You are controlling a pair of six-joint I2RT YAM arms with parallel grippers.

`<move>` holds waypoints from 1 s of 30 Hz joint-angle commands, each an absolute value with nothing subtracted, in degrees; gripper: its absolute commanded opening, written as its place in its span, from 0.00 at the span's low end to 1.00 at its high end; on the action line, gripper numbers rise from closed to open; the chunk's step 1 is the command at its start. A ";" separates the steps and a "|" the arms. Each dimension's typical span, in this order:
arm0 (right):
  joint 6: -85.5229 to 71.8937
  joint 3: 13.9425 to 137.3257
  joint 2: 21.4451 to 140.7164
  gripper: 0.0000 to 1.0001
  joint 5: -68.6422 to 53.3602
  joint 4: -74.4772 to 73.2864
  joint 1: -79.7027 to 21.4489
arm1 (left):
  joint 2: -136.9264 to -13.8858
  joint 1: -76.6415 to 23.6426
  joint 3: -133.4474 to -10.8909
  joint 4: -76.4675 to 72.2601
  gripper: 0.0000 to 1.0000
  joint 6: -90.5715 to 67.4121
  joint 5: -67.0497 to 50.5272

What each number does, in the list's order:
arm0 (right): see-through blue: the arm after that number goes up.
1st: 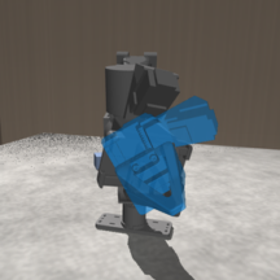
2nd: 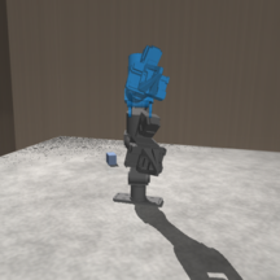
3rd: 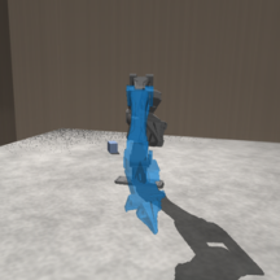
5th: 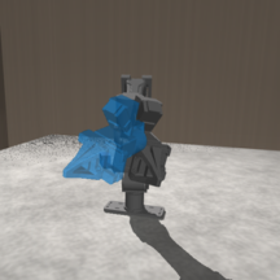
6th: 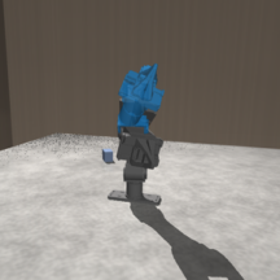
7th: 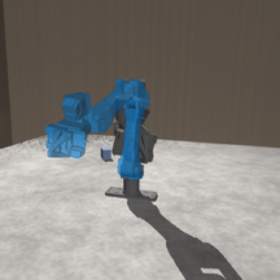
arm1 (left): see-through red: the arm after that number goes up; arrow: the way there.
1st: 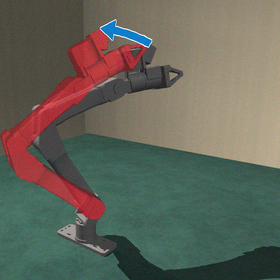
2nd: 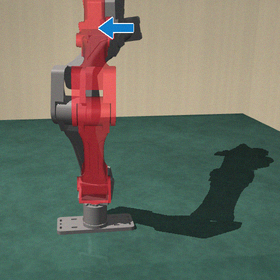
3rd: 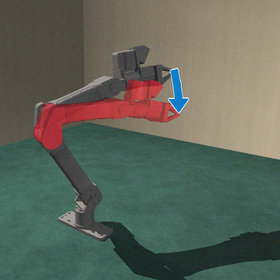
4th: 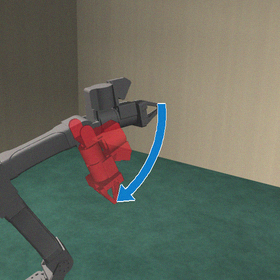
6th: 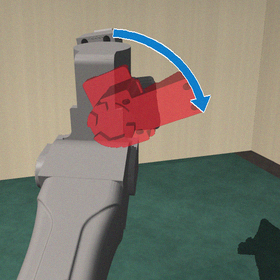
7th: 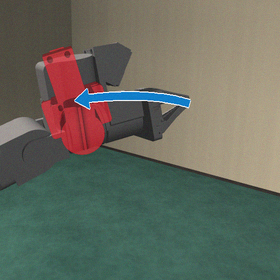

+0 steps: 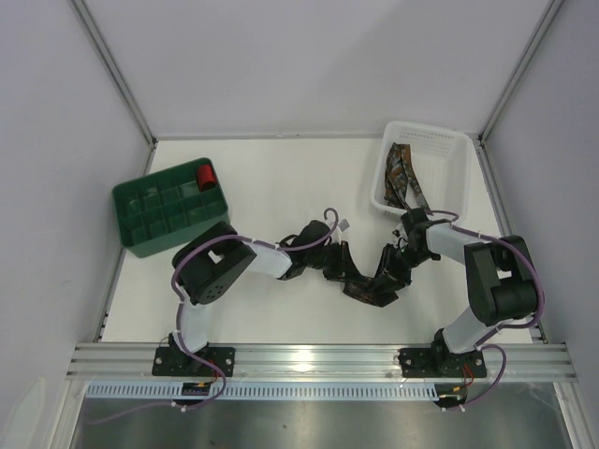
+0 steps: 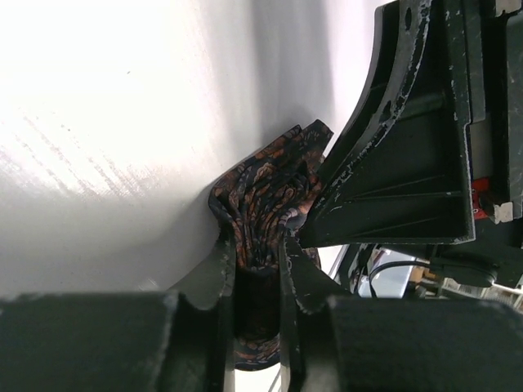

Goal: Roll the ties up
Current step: Place the rolled tie into the container

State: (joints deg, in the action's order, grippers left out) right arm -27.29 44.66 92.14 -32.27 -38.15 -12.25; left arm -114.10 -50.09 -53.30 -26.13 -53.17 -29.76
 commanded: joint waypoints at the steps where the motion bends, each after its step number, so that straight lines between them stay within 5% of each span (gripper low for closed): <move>1: -25.93 43.16 95.44 0.32 -19.33 -31.20 -13.54 | -115.92 -53.09 -55.37 -18.12 0.23 -48.69 -32.34; 4: -26.37 42.63 96.06 0.31 -19.95 -30.50 -13.54 | -114.71 -52.47 -53.44 -19.16 0.57 -49.04 -32.35; 7: -26.72 42.02 95.71 0.29 -19.95 -30.32 -13.10 | -113.65 -51.86 -50.55 -20.12 0.74 -49.04 -31.90; 30: -25.66 42.27 96.59 0.27 -21.01 -30.41 -12.48 | -103.97 -49.83 -45.52 -10.38 0.86 -41.05 -21.00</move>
